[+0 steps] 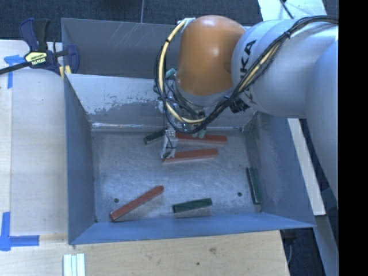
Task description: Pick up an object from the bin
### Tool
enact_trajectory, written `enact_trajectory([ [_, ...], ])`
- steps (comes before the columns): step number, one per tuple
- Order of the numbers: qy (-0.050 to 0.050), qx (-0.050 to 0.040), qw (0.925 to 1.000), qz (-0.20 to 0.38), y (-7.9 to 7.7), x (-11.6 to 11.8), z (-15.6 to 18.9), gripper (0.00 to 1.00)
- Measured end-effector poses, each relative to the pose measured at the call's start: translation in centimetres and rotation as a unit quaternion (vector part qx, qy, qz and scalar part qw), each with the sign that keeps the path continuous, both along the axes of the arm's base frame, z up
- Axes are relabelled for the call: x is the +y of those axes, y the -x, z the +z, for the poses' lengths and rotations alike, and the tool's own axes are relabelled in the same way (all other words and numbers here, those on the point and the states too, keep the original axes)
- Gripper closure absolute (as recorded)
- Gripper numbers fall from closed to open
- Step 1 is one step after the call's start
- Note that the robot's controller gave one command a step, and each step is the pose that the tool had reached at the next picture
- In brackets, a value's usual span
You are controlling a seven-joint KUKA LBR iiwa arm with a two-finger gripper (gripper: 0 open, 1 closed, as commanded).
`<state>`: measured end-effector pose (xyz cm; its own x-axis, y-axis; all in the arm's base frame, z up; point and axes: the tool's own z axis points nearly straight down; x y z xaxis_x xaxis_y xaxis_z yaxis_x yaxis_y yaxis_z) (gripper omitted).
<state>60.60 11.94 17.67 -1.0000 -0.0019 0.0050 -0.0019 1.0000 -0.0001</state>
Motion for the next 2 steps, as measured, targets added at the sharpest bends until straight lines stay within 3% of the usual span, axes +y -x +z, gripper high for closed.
enact_trajectory([
  [1, -0.001, -0.0057, 0.9936, -0.112, -0.39, -2.88, -10.71, 0.00],
  [2, -0.001, -0.0109, 0.9935, -0.113, -0.73, -2.92, -10.16, 1.00],
])
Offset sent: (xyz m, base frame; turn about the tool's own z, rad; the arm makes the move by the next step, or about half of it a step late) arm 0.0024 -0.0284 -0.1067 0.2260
